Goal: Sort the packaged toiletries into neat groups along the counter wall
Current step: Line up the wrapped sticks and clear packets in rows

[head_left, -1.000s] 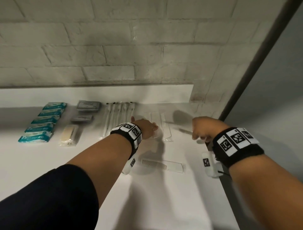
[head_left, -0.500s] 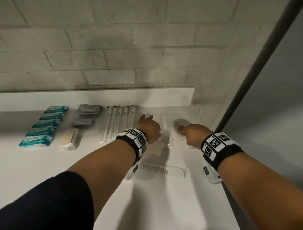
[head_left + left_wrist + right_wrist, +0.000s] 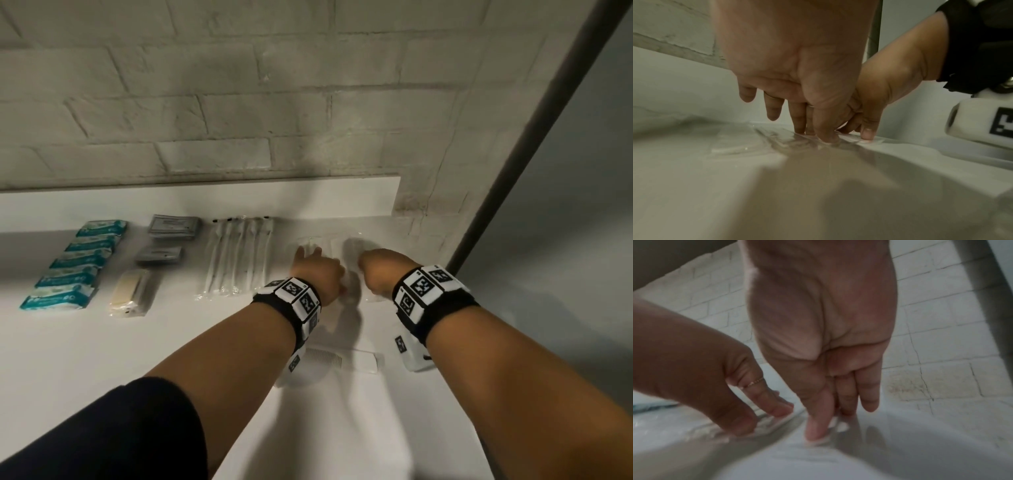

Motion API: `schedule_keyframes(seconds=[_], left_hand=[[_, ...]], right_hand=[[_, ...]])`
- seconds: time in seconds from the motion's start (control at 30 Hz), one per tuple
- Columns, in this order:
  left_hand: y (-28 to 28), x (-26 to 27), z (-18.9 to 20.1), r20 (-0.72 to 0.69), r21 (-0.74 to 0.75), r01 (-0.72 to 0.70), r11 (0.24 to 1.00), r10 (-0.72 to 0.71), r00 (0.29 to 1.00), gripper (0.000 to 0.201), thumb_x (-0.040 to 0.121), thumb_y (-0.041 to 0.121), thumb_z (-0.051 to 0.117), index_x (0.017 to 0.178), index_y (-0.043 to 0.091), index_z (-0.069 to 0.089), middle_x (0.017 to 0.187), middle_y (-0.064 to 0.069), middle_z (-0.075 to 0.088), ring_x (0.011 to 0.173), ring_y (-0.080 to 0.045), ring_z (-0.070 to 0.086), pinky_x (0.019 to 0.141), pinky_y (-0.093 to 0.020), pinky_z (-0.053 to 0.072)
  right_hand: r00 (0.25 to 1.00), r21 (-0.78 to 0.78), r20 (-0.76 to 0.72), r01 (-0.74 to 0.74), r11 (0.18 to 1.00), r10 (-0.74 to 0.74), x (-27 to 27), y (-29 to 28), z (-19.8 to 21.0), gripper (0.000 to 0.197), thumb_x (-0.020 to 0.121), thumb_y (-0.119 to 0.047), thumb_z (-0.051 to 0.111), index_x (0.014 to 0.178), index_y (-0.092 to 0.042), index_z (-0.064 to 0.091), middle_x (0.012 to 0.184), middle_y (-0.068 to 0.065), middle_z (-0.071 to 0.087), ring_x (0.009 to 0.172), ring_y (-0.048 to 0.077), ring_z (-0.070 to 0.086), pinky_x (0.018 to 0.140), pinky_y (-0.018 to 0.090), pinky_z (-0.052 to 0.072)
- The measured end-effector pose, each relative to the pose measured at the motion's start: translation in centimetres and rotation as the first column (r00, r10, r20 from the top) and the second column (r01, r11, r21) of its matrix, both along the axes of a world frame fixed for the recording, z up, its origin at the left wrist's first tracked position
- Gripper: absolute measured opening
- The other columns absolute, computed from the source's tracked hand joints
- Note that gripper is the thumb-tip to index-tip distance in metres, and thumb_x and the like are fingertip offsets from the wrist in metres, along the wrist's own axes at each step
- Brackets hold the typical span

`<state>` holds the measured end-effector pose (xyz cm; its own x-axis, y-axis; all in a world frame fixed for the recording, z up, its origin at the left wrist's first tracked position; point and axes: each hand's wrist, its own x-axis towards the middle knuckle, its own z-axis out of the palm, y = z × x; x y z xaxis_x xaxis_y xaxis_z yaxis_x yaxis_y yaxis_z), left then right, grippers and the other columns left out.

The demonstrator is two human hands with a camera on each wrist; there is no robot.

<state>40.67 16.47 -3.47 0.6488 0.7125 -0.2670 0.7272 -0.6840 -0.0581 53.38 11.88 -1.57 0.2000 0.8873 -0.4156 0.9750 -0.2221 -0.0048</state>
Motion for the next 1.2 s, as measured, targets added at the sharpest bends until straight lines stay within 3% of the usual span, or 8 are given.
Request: schedule_keyframes(seconds=[0.2, 0.37, 0.47, 0.57, 0.7, 1.0, 1.1, 1.2], left_hand=[[0.1, 0.1, 0.0, -0.018, 0.005, 0.009, 1.000, -0.009, 1.000, 0.046, 0.094, 0.045, 0.044, 0.136, 0.025, 0.048, 0.144, 0.000, 0.048, 0.145, -0.026, 0.021, 0.115, -0.052, 0.011], [0.0, -0.1, 0.2, -0.049, -0.037, -0.020, 0.999, 0.018, 0.999, 0.048, 0.093, 0.050, 0.042, 0.136, 0.028, 0.046, 0.145, 0.000, 0.047, 0.144, -0.027, 0.021, 0.113, -0.052, 0.009], [-0.1, 0.1, 0.9, -0.079, -0.066, -0.020, 0.998, 0.015, 0.997, 0.049, 0.094, 0.048, 0.042, 0.139, 0.028, 0.044, 0.148, 0.000, 0.043, 0.146, -0.028, 0.018, 0.115, -0.053, 0.006], [0.0, 0.2, 1.3, -0.114, -0.083, -0.004, 0.997, -0.006, 0.993, 0.046, 0.097, 0.036, 0.039, 0.140, 0.023, 0.043, 0.148, -0.005, 0.044, 0.146, -0.030, 0.020, 0.115, -0.055, 0.010], [0.4, 0.0, 1.1, -0.138, -0.132, -0.021, 0.991, 0.002, 0.990, 0.057, 0.096, 0.050, 0.036, 0.147, 0.023, 0.033, 0.154, -0.003, 0.035, 0.146, -0.032, 0.016, 0.115, -0.057, 0.009], [1.5, -0.4, 1.7, -0.108, -0.209, -0.005, 0.978, -0.018, 0.994, 0.044, 0.101, 0.037, 0.027, 0.142, 0.029, 0.041, 0.152, -0.001, 0.038, 0.144, -0.027, 0.022, 0.115, -0.052, 0.011], [2.0, -0.3, 1.7, -0.120, -0.215, 0.027, 0.976, -0.054, 0.991, 0.046, 0.102, 0.038, 0.026, 0.146, 0.033, 0.036, 0.156, 0.004, 0.032, 0.147, -0.029, 0.016, 0.115, -0.052, 0.009], [2.6, 0.0, 1.3, -0.041, -0.203, 0.031, 0.979, -0.040, 0.998, 0.043, 0.102, 0.036, 0.028, 0.142, 0.035, 0.044, 0.154, 0.007, 0.035, 0.147, -0.026, 0.017, 0.117, -0.047, 0.008]], right_hand=[[0.992, 0.007, 0.091, -0.085, 0.996, 0.084, 1.0, -0.4, 0.0, 0.051, 0.084, -0.017, 0.067, 0.132, -0.009, 0.053, 0.122, 0.012, 0.063, 0.112, 0.029, 0.060, 0.087, 0.032, 0.047], [0.999, 0.113, -0.031, -0.041, 0.993, 0.045, 0.7, -1.8, 0.9, 0.059, 0.087, -0.017, 0.064, 0.141, -0.012, 0.043, 0.135, 0.011, 0.053, 0.118, 0.029, 0.055, 0.094, 0.033, 0.045], [0.996, 0.272, -0.066, -0.044, 0.961, 0.064, -1.0, -3.4, 1.5, 0.034, 0.085, -0.024, 0.064, 0.117, -0.014, 0.064, 0.119, 0.012, 0.058, 0.104, 0.030, 0.061, 0.086, 0.035, 0.051], [0.967, 0.077, -0.176, -0.173, 0.982, 0.184, -4.6, -5.9, 1.9, 0.036, 0.079, -0.042, 0.070, 0.102, -0.015, 0.067, 0.095, 0.002, 0.064, 0.081, 0.020, 0.061, 0.067, 0.029, 0.049], [0.948, -0.084, -0.078, -0.314, 0.946, 0.308, -7.7, -7.1, 1.1, 0.047, 0.087, -0.039, 0.063, 0.124, -0.011, 0.052, 0.115, 0.007, 0.061, 0.098, 0.026, 0.060, 0.080, 0.033, 0.050], [0.980, -0.250, 0.033, -0.183, 0.951, 0.197, -2.2, -6.2, 1.8, 0.025, 0.082, -0.019, 0.070, 0.103, -0.006, 0.067, 0.091, 0.006, 0.063, 0.081, 0.023, 0.060, 0.073, 0.031, 0.047], [0.995, -0.225, -0.059, 0.066, 0.972, -0.082, 2.4, -5.4, 2.6, 0.017, 0.082, -0.020, 0.072, 0.088, -0.005, 0.067, 0.073, 0.006, 0.064, 0.061, 0.021, 0.057, 0.064, 0.029, 0.047], [0.914, -0.131, -0.245, 0.300, 0.945, -0.324, 5.2, -4.2, 3.4, 0.016, 0.087, -0.017, 0.068, 0.095, -0.003, 0.066, 0.072, 0.007, 0.063, 0.058, 0.017, 0.054, 0.057, 0.027, 0.044]])
